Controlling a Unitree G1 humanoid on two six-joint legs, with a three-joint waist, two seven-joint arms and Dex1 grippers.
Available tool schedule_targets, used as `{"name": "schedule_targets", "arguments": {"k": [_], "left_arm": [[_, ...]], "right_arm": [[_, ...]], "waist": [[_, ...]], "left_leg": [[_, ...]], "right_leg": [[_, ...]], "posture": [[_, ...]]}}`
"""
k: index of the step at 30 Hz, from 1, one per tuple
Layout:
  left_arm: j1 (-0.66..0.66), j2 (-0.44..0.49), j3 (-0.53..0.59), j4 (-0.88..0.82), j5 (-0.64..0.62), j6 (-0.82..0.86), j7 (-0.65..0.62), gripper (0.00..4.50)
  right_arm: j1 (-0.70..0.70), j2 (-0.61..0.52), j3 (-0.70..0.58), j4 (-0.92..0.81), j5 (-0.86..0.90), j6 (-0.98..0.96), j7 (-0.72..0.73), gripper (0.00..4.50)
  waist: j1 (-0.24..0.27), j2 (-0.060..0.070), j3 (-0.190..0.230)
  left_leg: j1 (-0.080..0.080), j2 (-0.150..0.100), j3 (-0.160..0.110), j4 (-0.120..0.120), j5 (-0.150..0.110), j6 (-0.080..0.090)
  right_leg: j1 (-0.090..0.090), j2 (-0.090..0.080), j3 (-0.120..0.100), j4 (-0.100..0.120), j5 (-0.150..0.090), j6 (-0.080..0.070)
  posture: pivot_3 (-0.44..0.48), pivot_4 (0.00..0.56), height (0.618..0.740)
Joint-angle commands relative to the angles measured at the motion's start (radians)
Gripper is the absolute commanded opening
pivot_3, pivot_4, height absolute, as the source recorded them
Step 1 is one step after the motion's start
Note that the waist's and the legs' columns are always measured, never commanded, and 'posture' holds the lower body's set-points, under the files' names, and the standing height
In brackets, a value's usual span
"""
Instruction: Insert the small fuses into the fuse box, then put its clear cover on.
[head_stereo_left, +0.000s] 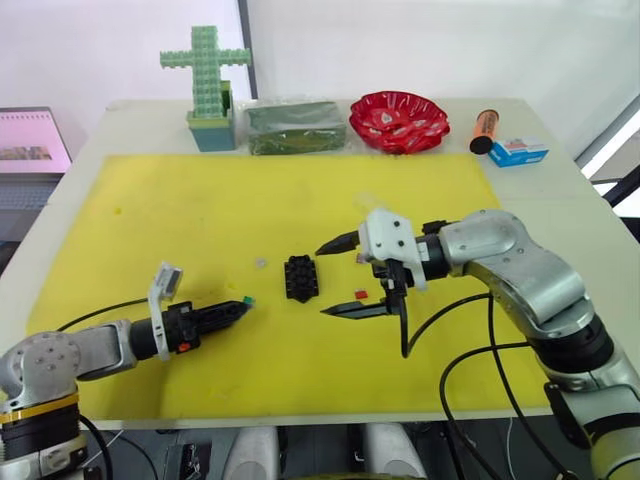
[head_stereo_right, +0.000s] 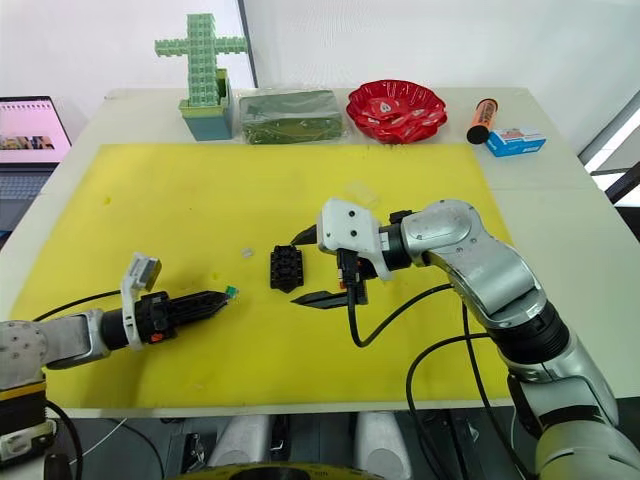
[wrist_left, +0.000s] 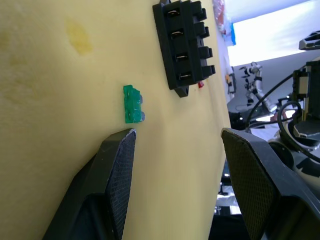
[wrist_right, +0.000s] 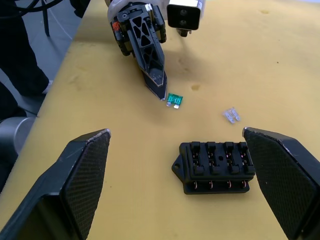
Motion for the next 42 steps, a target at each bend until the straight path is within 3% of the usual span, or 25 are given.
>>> {"name": "schedule_targets", "arguments": {"k": [1, 13, 42], "left_arm": [[-0.013, -0.045, 0.014, 0.020, -0.014, 0.007, 0.071, 2.86], [-0.026, -0.054, 0.057, 0.049, -0.029, 0.002, 0.180, 2.86], [-0.039, -0.062, 0.059, 0.068, -0.012, -0.077, 0.274, 2.86]], "right_arm": [[-0.009, 0.005, -0.009, -0.017, -0.002, -0.024, -0.006, 4.50], [-0.009, 0.007, -0.008, -0.015, -0.001, -0.026, -0.012, 4.50], [-0.016, 0.024, -0.002, -0.008, -0.005, -0.029, -0.021, 4.50]], "waist": [[0.002, 0.000, 0.000], [0.001, 0.000, 0.000], [0.000, 0.001, -0.001]], "left_leg": [[0.000, 0.000, 0.000, 0.000, 0.000, 0.000], [0.001, -0.001, 0.000, 0.000, 0.000, 0.000], [0.002, 0.000, -0.001, 0.000, 0.001, -0.001]], "right_leg": [[0.000, 0.000, 0.000, 0.000, 0.000, 0.000], [0.001, 0.000, 0.000, 0.000, 0.000, 0.000], [0.002, 0.000, 0.000, 0.000, -0.001, -0.004]], "posture": [[0.000, 0.150, 0.740], [0.000, 0.150, 0.740], [0.000, 0.150, 0.740]]}}
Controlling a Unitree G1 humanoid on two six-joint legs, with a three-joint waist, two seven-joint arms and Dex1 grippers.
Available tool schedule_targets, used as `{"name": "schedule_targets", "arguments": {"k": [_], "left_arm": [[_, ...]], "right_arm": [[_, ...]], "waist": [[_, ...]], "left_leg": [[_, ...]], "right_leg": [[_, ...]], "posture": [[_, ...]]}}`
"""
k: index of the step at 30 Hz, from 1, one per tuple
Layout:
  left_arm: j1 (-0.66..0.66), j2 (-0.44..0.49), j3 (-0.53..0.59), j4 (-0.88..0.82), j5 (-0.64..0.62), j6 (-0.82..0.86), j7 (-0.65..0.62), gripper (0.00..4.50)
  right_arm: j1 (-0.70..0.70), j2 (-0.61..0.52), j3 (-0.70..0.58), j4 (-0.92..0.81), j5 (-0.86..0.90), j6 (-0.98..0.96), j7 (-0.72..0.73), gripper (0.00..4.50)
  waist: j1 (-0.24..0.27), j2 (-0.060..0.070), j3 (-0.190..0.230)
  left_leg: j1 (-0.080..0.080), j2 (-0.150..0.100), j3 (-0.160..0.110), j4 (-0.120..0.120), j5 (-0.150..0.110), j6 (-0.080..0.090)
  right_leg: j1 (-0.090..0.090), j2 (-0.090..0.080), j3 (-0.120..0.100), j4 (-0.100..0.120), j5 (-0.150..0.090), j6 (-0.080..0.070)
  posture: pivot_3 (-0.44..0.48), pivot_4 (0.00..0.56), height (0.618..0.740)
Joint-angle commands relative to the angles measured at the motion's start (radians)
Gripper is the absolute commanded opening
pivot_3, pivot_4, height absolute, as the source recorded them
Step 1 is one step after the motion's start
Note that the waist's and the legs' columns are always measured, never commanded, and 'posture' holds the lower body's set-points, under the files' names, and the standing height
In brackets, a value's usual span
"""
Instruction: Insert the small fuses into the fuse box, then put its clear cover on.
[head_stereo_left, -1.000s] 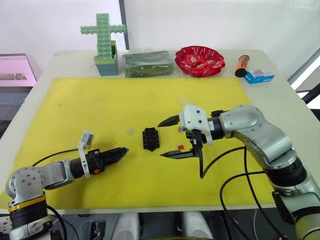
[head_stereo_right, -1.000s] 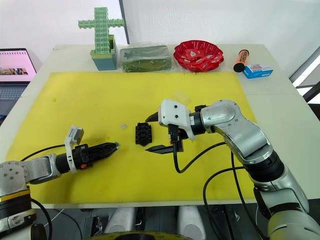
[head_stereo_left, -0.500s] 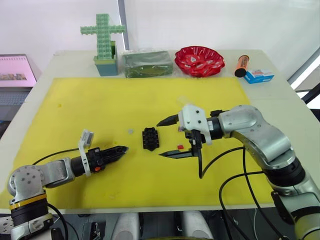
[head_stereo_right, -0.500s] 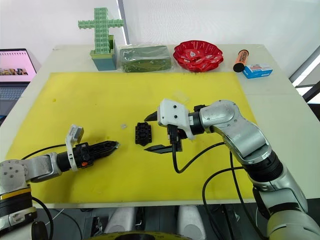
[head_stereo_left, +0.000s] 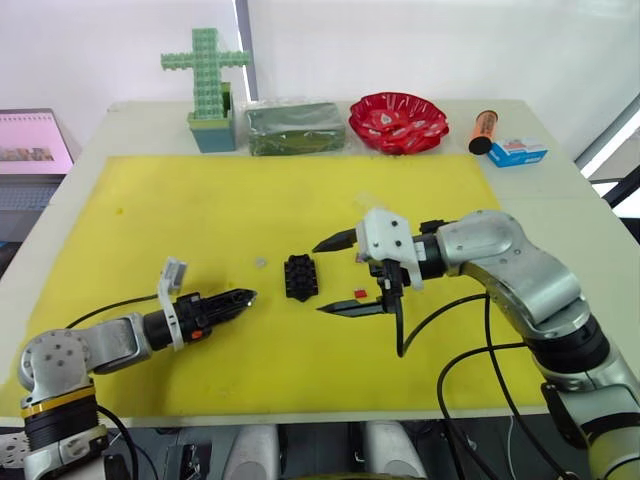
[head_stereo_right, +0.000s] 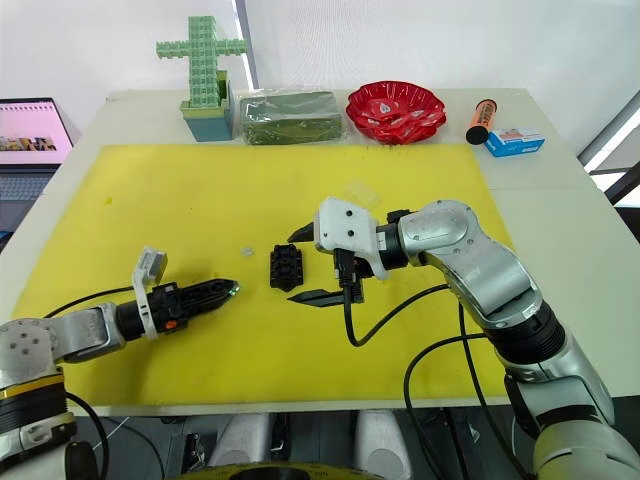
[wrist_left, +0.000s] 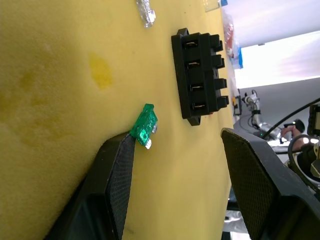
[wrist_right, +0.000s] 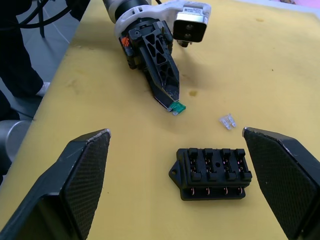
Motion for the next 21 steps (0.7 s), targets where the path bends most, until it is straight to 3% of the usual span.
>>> {"name": "schedule_targets", "arguments": {"k": [1, 4, 7, 9, 21], "left_arm": [[0.009, 0.006, 0.016, 0.009, 0.054, -0.059, 0.059, 2.86], [0.023, 0.005, 0.006, -0.009, 0.054, -0.063, 0.059, 2.86], [0.035, 0.002, -0.001, -0.024, 0.059, -0.069, 0.066, 2.33], [0.045, 0.001, -0.006, -0.032, 0.060, -0.074, 0.072, 1.64], [0.079, 0.002, -0.008, -0.048, 0.074, -0.143, 0.095, 1.64]], "right_arm": [[-0.017, 0.009, -0.007, -0.009, 0.002, -0.011, -0.003, 4.50], [-0.019, 0.009, -0.007, -0.006, 0.002, -0.012, 0.000, 4.50], [-0.019, 0.009, -0.007, -0.005, 0.001, -0.013, 0.002, 4.50], [-0.020, 0.009, -0.007, -0.005, 0.001, -0.013, 0.003, 4.50], [-0.030, 0.014, 0.000, 0.010, -0.001, -0.020, 0.012, 4.50]], "waist": [[0.000, 0.000, 0.000], [0.000, 0.000, 0.000], [-0.002, 0.000, 0.000], [-0.003, 0.000, 0.000], [-0.003, 0.000, 0.000]], "left_leg": [[0.000, 0.000, 0.000, 0.000, 0.000, 0.000], [0.000, 0.000, 0.000, 0.000, 0.000, 0.000], [0.000, 0.000, 0.000, 0.000, 0.000, 0.000], [0.000, 0.000, 0.000, 0.000, 0.000, 0.000], [0.001, 0.001, 0.000, -0.001, 0.000, 0.000]], "right_leg": [[0.000, 0.000, 0.000, 0.000, 0.000, 0.000], [0.000, 0.000, 0.000, 0.000, 0.000, 0.000], [0.000, 0.000, 0.000, 0.000, 0.000, 0.000], [0.000, 0.000, 0.000, 0.000, 0.000, 0.000], [0.000, 0.000, 0.000, 0.000, 0.000, -0.001]], "posture": [[0.000, 0.150, 0.740], [0.000, 0.150, 0.740], [0.000, 0.150, 0.740], [0.000, 0.150, 0.740], [0.000, 0.150, 0.740]]}}
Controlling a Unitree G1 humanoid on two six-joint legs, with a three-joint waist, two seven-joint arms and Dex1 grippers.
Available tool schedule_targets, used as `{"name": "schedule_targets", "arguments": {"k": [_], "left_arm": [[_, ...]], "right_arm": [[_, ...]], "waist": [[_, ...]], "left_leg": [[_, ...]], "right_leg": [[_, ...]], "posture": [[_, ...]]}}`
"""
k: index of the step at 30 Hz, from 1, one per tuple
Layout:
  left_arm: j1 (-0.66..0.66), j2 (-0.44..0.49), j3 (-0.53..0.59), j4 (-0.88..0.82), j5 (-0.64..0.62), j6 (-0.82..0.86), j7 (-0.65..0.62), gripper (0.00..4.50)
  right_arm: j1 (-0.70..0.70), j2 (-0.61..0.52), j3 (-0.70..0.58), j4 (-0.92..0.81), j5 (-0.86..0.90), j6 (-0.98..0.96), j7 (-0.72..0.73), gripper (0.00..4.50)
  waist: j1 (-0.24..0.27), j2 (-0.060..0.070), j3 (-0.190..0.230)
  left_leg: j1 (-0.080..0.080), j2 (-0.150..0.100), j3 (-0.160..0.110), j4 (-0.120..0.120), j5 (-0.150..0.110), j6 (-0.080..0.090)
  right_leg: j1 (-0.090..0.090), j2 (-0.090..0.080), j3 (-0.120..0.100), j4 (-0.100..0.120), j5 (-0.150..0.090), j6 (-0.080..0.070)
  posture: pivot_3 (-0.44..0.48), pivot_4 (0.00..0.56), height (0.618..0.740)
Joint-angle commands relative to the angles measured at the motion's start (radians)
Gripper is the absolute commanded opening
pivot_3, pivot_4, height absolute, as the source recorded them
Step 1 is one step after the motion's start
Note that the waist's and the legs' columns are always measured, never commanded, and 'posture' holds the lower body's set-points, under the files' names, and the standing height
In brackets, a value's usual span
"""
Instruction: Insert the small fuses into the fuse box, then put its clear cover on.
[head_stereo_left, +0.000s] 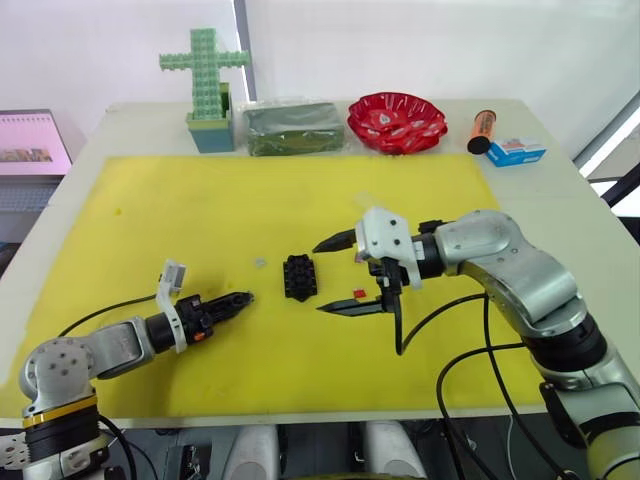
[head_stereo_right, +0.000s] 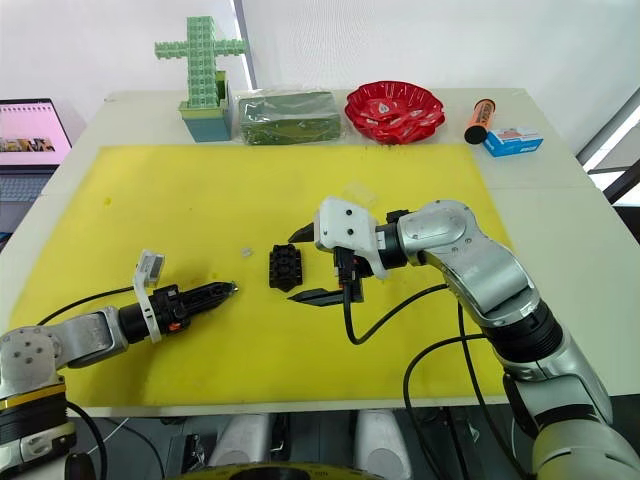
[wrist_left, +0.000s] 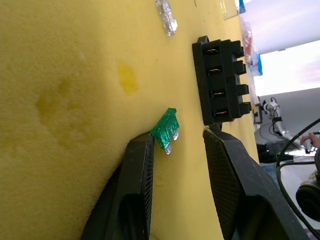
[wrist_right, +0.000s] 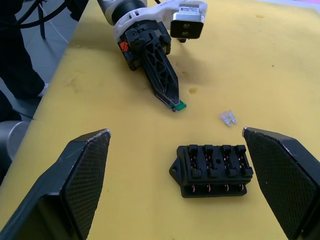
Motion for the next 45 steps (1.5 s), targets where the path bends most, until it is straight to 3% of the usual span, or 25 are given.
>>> {"name": "schedule_targets", "arguments": {"k": [1, 4, 12, 14, 17, 27, 34, 38, 45], "left_arm": [[0.026, 0.012, 0.020, 0.018, 0.055, -0.050, 0.051, 1.24], [0.044, 0.020, 0.022, 0.007, 0.045, -0.058, 0.048, 0.38], [0.086, 0.031, 0.010, -0.023, 0.044, -0.088, 0.030, 0.38], [0.091, 0.033, 0.006, -0.026, 0.047, -0.099, 0.028, 0.01], [0.095, 0.039, 0.003, -0.027, 0.044, -0.108, 0.018, 0.00], [0.113, 0.111, -0.065, -0.158, 0.138, -0.339, -0.220, 0.00], [0.024, 0.241, -0.172, -0.259, 0.166, -0.412, -0.471, 0.00], [-0.085, 0.337, -0.286, -0.299, 0.250, -0.503, -0.653, 0.00], [-0.361, 0.362, -0.470, -0.218, 0.366, -0.598, -0.848, 0.00]], "right_arm": [[-0.026, 0.008, -0.004, -0.010, 0.000, -0.019, 0.006, 4.50], [-0.026, 0.010, -0.003, -0.009, 0.001, -0.022, 0.009, 4.50], [-0.027, 0.019, 0.002, -0.005, -0.005, -0.028, 0.016, 4.50], [-0.027, 0.021, 0.002, -0.004, -0.007, -0.029, 0.018, 4.50], [-0.028, 0.023, 0.002, -0.002, -0.009, -0.030, 0.021, 4.50], [-0.020, 0.010, -0.014, 0.008, -0.004, -0.035, 0.032, 4.50], [-0.023, -0.018, -0.109, 0.016, 0.075, 0.044, 0.038, 4.50], [-0.096, -0.041, -0.197, 0.024, 0.206, 0.277, -0.003, 4.50], [-0.267, -0.099, -0.195, 0.061, 0.274, 0.520, -0.063, 4.50]], "waist": [[0.000, 0.000, 0.000], [-0.001, 0.000, 0.000], [-0.006, 0.001, 0.000], [-0.007, 0.001, 0.000], [-0.007, 0.001, 0.000], [-0.003, 0.001, 0.000], [0.003, 0.000, 0.000], [0.000, 0.000, 0.001], [-0.001, 0.001, 0.002]], "left_leg": [[0.000, 0.000, 0.000, 0.000, 0.000, 0.000], [0.000, 0.000, 0.000, 0.000, 0.000, 0.000], [0.001, 0.001, 0.000, -0.002, 0.000, 0.000], [0.001, 0.001, 0.000, -0.002, 0.000, 0.000], [0.001, 0.001, 0.000, -0.002, 0.000, 0.000], [-0.001, 0.002, 0.001, -0.003, 0.000, 0.000], [-0.004, -0.001, 0.002, -0.002, 0.000, 0.000], [-0.004, -0.001, 0.003, -0.002, -0.001, 0.001], [-0.005, 0.000, 0.003, -0.002, -0.001, 0.001]], "right_leg": [[0.000, 0.000, 0.000, 0.000, 0.000, 0.000], [0.000, 0.000, 0.000, 0.000, 0.000, 0.000], [-0.001, 0.000, 0.000, 0.000, 0.000, -0.001], [-0.001, 0.000, 0.000, 0.000, 0.000, -0.001], [-0.001, 0.000, 0.000, 0.000, 0.000, -0.001], [-0.004, -0.002, 0.000, 0.000, -0.002, -0.005], [-0.004, -0.008, -0.001, -0.004, -0.002, -0.005], [-0.004, -0.008, 0.000, -0.005, -0.002, -0.005], [-0.005, -0.004, -0.001, -0.004, -0.002, -0.005]], "posture": [[0.000, 0.150, 0.740], [0.000, 0.150, 0.740], [0.000, 0.150, 0.740], [0.000, 0.150, 0.740], [0.000, 0.150, 0.740], [0.000, 0.150, 0.740], [0.000, 0.150, 0.740], [0.000, 0.150, 0.740], [0.000, 0.150, 0.740]]}}
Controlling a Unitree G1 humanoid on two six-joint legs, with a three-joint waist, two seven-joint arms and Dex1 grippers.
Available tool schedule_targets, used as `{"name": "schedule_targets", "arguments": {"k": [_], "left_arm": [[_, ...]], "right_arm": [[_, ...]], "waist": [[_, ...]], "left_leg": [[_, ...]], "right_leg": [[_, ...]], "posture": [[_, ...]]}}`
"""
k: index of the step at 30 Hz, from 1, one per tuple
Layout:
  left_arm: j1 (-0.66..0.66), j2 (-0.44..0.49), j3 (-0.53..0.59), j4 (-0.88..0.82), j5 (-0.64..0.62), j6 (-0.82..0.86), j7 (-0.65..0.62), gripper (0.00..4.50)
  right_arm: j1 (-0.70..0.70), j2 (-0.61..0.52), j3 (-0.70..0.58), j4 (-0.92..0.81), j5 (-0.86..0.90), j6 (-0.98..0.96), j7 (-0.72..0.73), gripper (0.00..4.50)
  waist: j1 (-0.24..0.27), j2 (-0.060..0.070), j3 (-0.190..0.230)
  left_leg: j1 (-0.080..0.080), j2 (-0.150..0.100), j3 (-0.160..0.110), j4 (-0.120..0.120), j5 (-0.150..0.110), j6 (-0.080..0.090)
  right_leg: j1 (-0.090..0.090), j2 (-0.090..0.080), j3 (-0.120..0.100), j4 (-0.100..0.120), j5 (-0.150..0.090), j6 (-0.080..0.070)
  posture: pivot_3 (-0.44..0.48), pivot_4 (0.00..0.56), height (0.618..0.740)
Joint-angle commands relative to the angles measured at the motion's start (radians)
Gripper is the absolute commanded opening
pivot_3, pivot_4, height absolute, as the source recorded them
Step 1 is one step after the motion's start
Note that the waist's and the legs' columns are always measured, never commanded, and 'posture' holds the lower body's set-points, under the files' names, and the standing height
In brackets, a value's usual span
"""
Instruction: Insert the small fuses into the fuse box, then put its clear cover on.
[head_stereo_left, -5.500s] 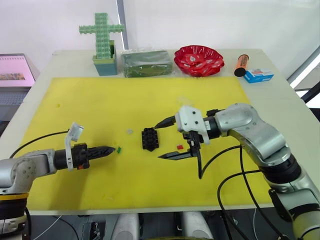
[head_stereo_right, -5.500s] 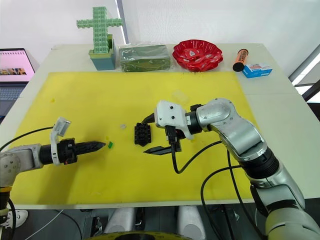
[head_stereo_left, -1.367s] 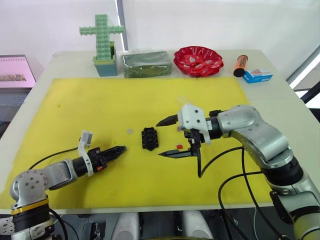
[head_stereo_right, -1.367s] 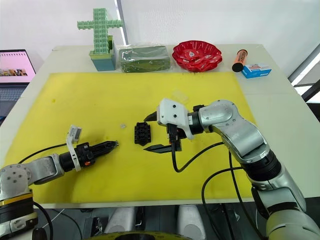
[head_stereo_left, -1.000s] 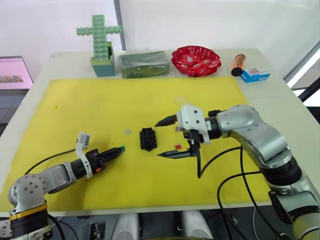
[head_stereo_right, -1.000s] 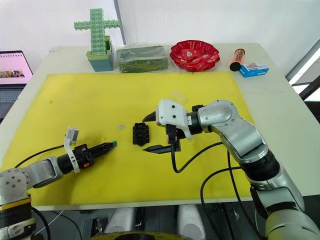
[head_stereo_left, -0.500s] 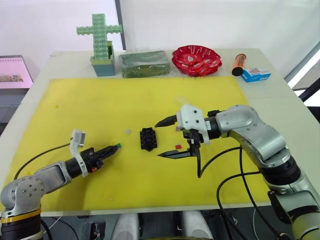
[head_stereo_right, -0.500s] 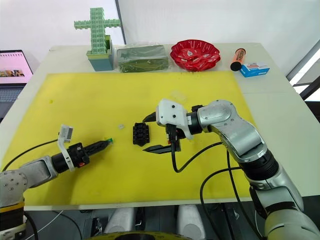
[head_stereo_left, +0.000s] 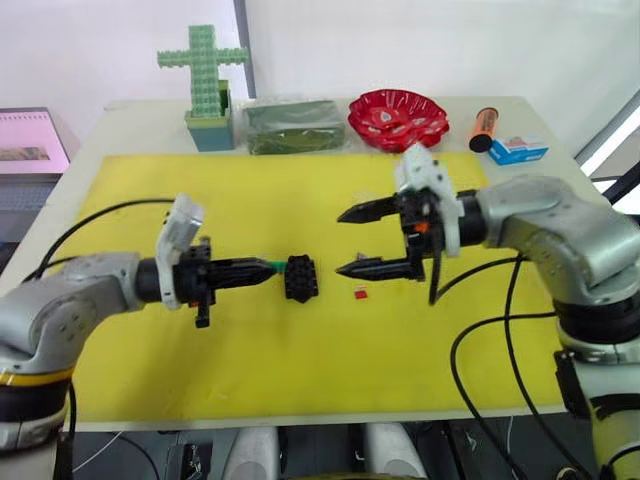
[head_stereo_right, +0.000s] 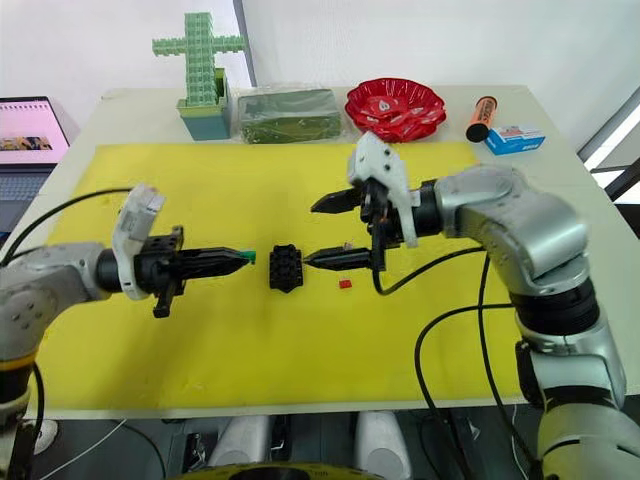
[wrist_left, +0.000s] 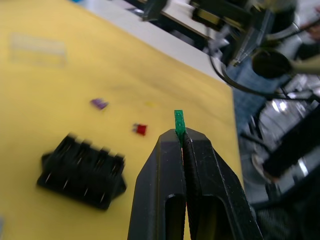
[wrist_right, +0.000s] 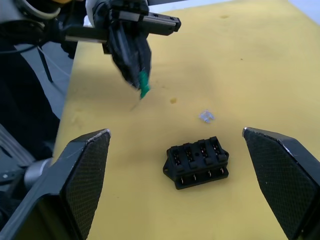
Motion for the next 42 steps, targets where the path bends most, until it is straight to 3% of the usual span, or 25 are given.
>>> {"name": "schedule_targets", "arguments": {"k": [1, 10, 13, 17, 24, 27, 30, 42], "left_arm": [[-0.081, -0.001, -0.046, 0.025, 0.057, -0.063, -0.074, 0.00], [-0.174, -0.058, -0.111, 0.078, 0.180, -0.191, -0.126, 0.00], [-0.171, -0.095, -0.109, 0.072, 0.198, -0.212, -0.092, 0.00], [-0.193, -0.131, -0.091, 0.066, 0.190, -0.203, -0.054, 0.00], [-0.187, -0.144, -0.099, 0.067, 0.211, -0.217, -0.045, 0.00], [-0.197, -0.151, -0.098, 0.078, 0.217, -0.223, -0.044, 0.00], [-0.198, -0.154, -0.102, 0.085, 0.229, -0.230, -0.048, 0.00], [-0.203, -0.180, -0.104, 0.117, 0.254, -0.259, -0.049, 0.00]], "right_arm": [[-0.084, -0.037, 0.010, 0.011, 0.018, 0.096, -0.026, 4.50], [-0.299, -0.021, 0.078, 0.078, 0.125, 0.350, -0.022, 4.50], [-0.333, 0.013, 0.081, 0.113, 0.133, 0.405, -0.055, 3.87], [-0.361, 0.051, 0.079, 0.126, 0.141, 0.450, -0.092, 2.51], [-0.367, 0.089, 0.089, 0.142, 0.133, 0.452, -0.146, 2.51], [-0.364, 0.082, 0.097, 0.138, 0.131, 0.439, -0.154, 1.93], [-0.361, 0.071, 0.105, 0.131, 0.129, 0.427, -0.154, 0.94], [-0.353, 0.035, 0.122, 0.113, 0.134, 0.405, -0.144, 0.94]], "waist": [[-0.001, 0.000, 0.000], [-0.005, 0.000, 0.001], [-0.001, 0.000, 0.001], [0.001, -0.001, 0.001], [-0.002, -0.001, 0.001], [-0.002, -0.001, 0.001], [-0.001, -0.001, 0.001], [-0.002, -0.001, 0.001]], "left_leg": [[0.000, -0.001, 0.000, 0.000, 0.000, 0.000], [0.000, 0.001, 0.000, 0.000, 0.000, 0.001], [0.000, 0.001, 0.000, 0.001, 0.000, 0.001], [-0.001, 0.000, -0.001, 0.001, 0.000, 0.001], [-0.001, 0.000, -0.001, 0.001, 0.000, 0.001], [-0.001, 0.000, -0.001, 0.001, 0.000, 0.001], [-0.001, 0.000, -0.001, 0.001, 0.000, 0.001], [-0.001, 0.000, 0.000, 0.002, 0.000, 0.001]], "right_leg": [[0.000, 0.001, 0.000, 0.000, 0.000, 0.000], [-0.001, 0.007, 0.000, 0.002, 0.002, 0.004], [-0.001, 0.008, 0.001, 0.002, 0.002, 0.005], [-0.001, 0.007, 0.001, 0.002, 0.002, 0.005], [-0.001, 0.007, 0.000, 0.002, 0.003, 0.007], [-0.001, 0.007, 0.000, 0.002, 0.003, 0.007], [-0.001, 0.007, 0.000, 0.002, 0.003, 0.007], [-0.001, 0.008, 0.000, 0.003, 0.003, 0.007]], "posture": [[0.000, 0.150, 0.740], [0.000, 0.150, 0.740], [0.000, 0.150, 0.740], [0.000, 0.150, 0.740], [0.000, 0.150, 0.740], [0.000, 0.150, 0.740], [0.000, 0.150, 0.740], [0.000, 0.150, 0.740]]}}
